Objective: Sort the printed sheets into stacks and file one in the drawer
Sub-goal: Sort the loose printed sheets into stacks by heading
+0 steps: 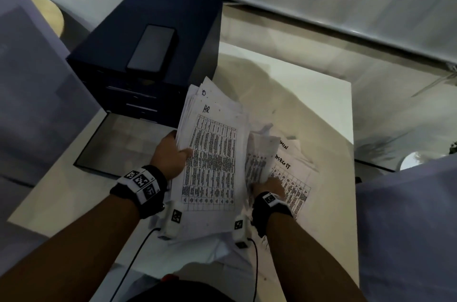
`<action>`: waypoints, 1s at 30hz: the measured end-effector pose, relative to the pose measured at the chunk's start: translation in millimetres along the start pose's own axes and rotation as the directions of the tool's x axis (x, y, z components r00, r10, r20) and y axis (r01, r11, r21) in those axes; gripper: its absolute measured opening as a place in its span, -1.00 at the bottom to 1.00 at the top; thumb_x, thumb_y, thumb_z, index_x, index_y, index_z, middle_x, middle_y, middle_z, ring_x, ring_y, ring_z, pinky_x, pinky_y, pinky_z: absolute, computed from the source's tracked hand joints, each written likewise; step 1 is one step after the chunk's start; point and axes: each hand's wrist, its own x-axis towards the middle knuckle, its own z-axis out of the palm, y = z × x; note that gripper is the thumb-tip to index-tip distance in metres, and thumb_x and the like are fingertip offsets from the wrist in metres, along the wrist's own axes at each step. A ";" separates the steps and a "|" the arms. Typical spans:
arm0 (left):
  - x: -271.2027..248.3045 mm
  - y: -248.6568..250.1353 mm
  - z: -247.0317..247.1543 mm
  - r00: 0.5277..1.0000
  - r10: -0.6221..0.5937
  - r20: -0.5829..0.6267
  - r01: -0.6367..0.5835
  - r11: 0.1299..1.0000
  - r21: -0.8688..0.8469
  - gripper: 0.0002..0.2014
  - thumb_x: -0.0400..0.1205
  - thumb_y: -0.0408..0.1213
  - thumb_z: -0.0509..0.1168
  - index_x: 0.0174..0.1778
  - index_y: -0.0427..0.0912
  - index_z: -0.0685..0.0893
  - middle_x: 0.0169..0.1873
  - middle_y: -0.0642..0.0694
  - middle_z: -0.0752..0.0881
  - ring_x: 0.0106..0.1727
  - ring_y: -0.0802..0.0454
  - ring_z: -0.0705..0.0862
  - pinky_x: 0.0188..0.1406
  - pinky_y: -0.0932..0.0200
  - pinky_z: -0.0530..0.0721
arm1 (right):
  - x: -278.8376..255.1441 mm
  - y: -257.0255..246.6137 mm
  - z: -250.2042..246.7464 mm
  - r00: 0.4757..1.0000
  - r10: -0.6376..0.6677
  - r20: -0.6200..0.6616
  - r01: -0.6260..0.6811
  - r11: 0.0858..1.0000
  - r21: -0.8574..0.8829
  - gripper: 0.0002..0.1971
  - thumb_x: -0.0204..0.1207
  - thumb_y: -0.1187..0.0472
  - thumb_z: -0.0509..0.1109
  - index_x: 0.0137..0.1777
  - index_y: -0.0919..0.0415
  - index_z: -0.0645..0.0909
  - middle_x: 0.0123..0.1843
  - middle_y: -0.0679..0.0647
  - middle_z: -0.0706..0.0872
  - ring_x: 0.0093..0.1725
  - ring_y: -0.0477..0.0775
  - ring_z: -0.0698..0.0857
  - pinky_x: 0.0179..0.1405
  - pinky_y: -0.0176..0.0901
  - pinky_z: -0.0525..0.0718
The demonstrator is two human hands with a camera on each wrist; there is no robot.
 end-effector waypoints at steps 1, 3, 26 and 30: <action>-0.6 -0.7 -0.5 1.000 -0.005 0.003 0.005 1.000 -0.006 -0.67 0.61 -0.40 0.40 0.29 -0.22 0.59 0.05 -0.07 0.70 0.08 -0.06 0.67 0.15 0.14 0.58 | 0.1 -2.1 -2.9 0.999 -0.019 -0.039 0.020 1.000 0.023 -0.75 0.44 0.12 0.46 -0.01 0.30 0.70 0.02 0.27 0.79 0.01 0.28 0.78 0.02 0.02 0.77; -1.4 -1.4 -1.9 1.000 -0.013 0.009 0.013 1.000 -0.026 -0.68 0.60 -0.41 0.41 0.28 -0.22 0.59 0.02 -0.05 0.69 0.07 -0.06 0.68 0.14 0.14 0.59 | -1.4 -8.7 -19.9 0.990 -0.044 -0.134 0.052 0.997 0.054 -0.79 0.43 0.20 0.46 -0.10 0.38 0.73 -0.10 0.35 0.79 -0.07 0.33 0.79 -0.10 0.04 0.78; 12.7 -52.9 44.9 0.956 -0.279 0.089 0.276 0.960 0.045 -0.50 0.58 -0.01 0.32 0.31 -0.31 0.61 0.13 -0.31 0.72 0.11 -0.26 0.71 0.09 -0.02 0.72 | 6.0 -22.3 -61.1 0.988 -0.156 -0.010 0.156 0.982 0.109 -0.41 0.41 0.11 0.59 0.38 0.27 0.50 0.19 0.22 0.71 0.10 0.25 0.72 0.02 0.00 0.68; 12.8 -53.3 52.6 0.969 -0.233 0.081 0.239 0.967 -0.082 -0.39 0.71 0.07 0.16 0.65 -0.11 0.29 0.52 -0.16 0.48 0.48 -0.19 0.49 0.52 -0.04 0.44 | 7.8 -9.9 -4.5 0.984 -0.174 0.025 0.176 0.982 -0.073 -0.43 0.55 0.13 0.41 0.51 0.30 0.37 0.41 0.30 0.59 0.35 0.31 0.61 0.35 0.03 0.57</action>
